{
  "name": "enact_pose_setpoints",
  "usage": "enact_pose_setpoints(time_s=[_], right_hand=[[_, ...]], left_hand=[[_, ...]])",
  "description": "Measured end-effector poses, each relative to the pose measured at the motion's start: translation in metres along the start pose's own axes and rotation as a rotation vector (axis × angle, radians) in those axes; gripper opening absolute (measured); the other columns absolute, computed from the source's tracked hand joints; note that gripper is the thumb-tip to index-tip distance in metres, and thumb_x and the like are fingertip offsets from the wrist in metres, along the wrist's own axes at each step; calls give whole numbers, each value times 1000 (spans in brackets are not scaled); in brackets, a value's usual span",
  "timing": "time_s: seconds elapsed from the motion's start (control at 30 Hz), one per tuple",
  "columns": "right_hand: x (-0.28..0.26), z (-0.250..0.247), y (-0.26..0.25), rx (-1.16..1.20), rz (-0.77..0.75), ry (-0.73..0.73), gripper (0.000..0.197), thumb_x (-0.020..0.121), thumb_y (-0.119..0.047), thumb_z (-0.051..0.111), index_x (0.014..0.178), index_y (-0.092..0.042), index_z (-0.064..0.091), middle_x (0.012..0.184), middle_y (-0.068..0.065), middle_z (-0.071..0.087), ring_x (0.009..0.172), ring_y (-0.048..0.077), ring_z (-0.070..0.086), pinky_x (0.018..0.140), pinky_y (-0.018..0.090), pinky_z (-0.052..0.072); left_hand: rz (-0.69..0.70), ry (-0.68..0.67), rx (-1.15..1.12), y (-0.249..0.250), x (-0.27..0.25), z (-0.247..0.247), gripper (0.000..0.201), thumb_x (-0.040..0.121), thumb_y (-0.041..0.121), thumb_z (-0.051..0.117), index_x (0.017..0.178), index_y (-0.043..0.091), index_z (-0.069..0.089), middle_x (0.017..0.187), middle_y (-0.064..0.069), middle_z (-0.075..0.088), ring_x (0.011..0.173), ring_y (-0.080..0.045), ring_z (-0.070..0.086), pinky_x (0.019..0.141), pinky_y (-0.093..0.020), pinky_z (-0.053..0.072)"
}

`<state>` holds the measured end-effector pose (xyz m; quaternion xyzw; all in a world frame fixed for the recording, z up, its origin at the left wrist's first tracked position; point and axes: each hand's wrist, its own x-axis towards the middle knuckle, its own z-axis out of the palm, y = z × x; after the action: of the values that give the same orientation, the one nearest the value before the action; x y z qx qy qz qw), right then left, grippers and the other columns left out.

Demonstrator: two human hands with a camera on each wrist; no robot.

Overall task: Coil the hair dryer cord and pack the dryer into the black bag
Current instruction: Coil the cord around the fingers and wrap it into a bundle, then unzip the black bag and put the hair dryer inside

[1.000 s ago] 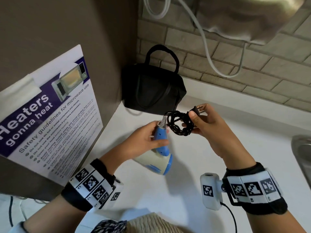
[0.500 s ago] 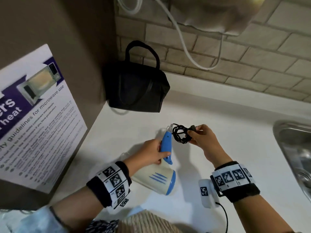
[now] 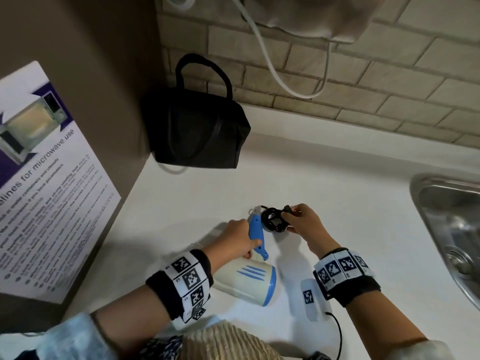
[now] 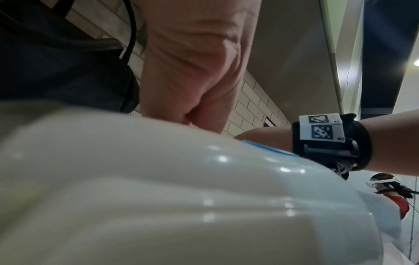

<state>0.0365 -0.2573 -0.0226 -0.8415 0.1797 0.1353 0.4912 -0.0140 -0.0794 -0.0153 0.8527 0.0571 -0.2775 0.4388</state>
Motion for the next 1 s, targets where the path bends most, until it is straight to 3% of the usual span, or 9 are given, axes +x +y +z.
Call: enact_pose_setpoints(time_s=[0.07,0.2,0.27,0.33,0.5,0.67,0.77,0.9,1.0], right_hand=[[0,-1,-2,-123,-17,6,23,85,-20,64,98,-4,56,87,5,59,90,29,60,88,45,53],[-6,-5,-9,-272,-72,-34,32,88,-20,59,101,9,62,92,22,67,85,35,60,73,36,44],[-9,-6,-12,-299,-85,-36,27,89,-19,59,102,4,64,103,22,67,88,31,59,78,37,46],[-10,-7,-13,-311,-78,-33,30,89,-20,59,110,2,60,111,20,64,94,29,57,86,39,46],[-7,-8,-13,-411,-62,-49,50,90,-21,56,131,5,43,127,24,53,115,38,52,95,45,42],[-12,-1,-14,-663,-222,102,63,87,-31,59,142,-13,33,139,19,39,126,37,39,102,43,35],[-28,13,-30,-762,-385,135,59,89,-33,57,141,-17,35,140,16,35,127,37,35,102,45,34],[-39,44,-68,-752,-610,-5,54,90,-33,55,140,-19,38,136,14,39,126,34,38,105,44,34],[-39,67,-104,-670,-823,-32,53,89,-31,57,137,-14,43,130,16,45,117,35,46,99,46,41]], left_hand=[[0,-16,19,1,-2,1,32,90,25,62,111,3,52,106,-15,66,82,-27,71,69,-34,56],[53,-32,171,1,-2,-3,34,92,32,56,111,4,55,104,-12,64,75,-18,58,48,-18,37],[79,-31,174,2,-2,-5,31,94,31,53,109,4,55,99,-11,66,63,-9,51,42,-11,36],[89,-25,187,2,-4,-7,29,95,31,51,104,4,55,93,-8,63,63,-10,50,42,-11,36],[74,-34,209,-3,-6,-14,22,95,38,49,99,17,54,106,-4,54,90,-17,47,76,-27,37],[76,-1,111,-14,-13,-25,54,94,43,50,140,16,39,141,-5,47,125,-19,49,97,-27,38],[103,52,41,-24,-19,-37,51,93,42,52,138,20,44,139,-4,50,123,-17,51,98,-26,40],[117,183,-45,-36,-32,-62,43,92,36,56,131,19,53,133,-4,56,118,-16,55,102,-32,43],[128,296,-93,-43,-44,-81,39,93,30,56,130,15,55,131,-4,57,109,-17,60,98,-27,44]])
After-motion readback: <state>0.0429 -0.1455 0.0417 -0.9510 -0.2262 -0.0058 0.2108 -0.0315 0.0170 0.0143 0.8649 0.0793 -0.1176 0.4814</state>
